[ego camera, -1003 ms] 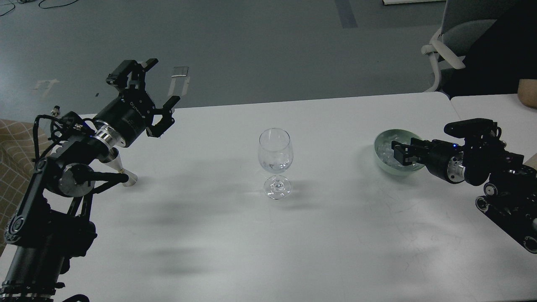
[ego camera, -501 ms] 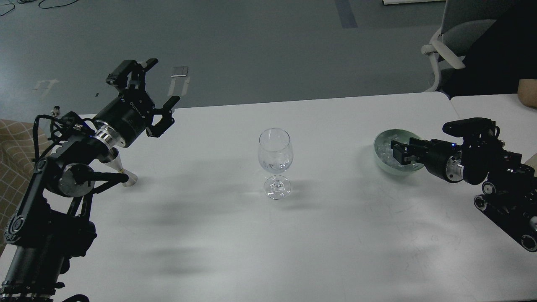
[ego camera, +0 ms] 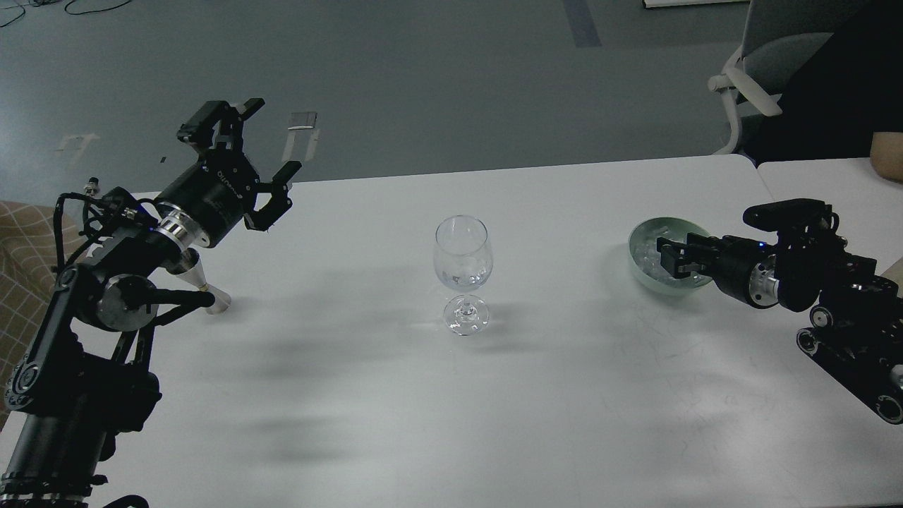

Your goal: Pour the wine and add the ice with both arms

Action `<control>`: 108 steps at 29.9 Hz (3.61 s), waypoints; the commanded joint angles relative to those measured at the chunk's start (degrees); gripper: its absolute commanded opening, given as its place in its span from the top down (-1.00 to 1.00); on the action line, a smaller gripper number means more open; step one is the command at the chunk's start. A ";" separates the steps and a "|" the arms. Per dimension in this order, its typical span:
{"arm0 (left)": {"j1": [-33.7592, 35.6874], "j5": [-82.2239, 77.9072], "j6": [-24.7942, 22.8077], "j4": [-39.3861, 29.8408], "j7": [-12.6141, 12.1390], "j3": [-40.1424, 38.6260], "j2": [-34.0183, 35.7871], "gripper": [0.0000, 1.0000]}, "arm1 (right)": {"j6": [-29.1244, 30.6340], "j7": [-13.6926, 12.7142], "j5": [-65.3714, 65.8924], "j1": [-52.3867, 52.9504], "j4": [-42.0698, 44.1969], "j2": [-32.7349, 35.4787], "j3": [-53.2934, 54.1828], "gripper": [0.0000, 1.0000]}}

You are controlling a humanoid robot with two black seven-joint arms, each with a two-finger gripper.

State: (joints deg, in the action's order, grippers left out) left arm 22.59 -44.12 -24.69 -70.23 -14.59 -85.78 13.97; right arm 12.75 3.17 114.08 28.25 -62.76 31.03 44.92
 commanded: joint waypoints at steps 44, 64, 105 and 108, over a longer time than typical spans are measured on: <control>0.00 0.00 0.00 0.09 0.18 -0.09 0.01 -0.95 | 0.35 -1.06 -0.61 1.89 -4.21 2.28 0.70 1.00; 0.26 -0.08 0.00 0.27 0.18 0.00 0.10 -0.95 | 14.31 -5.71 -2.46 17.88 -28.29 1.59 1.75 1.00; 0.18 0.00 0.00 0.35 0.18 0.00 0.36 -0.95 | 15.25 -5.54 -2.90 17.71 -33.31 -6.24 -4.92 0.98; 0.09 0.00 -0.09 0.35 0.18 0.00 0.27 -0.95 | 15.25 -5.80 -2.81 17.27 -33.22 -7.47 -5.28 0.96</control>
State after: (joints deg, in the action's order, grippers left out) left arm 22.71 -44.11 -24.73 -69.87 -14.41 -85.78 14.33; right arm 28.00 -2.48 111.22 45.81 -96.05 24.56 40.01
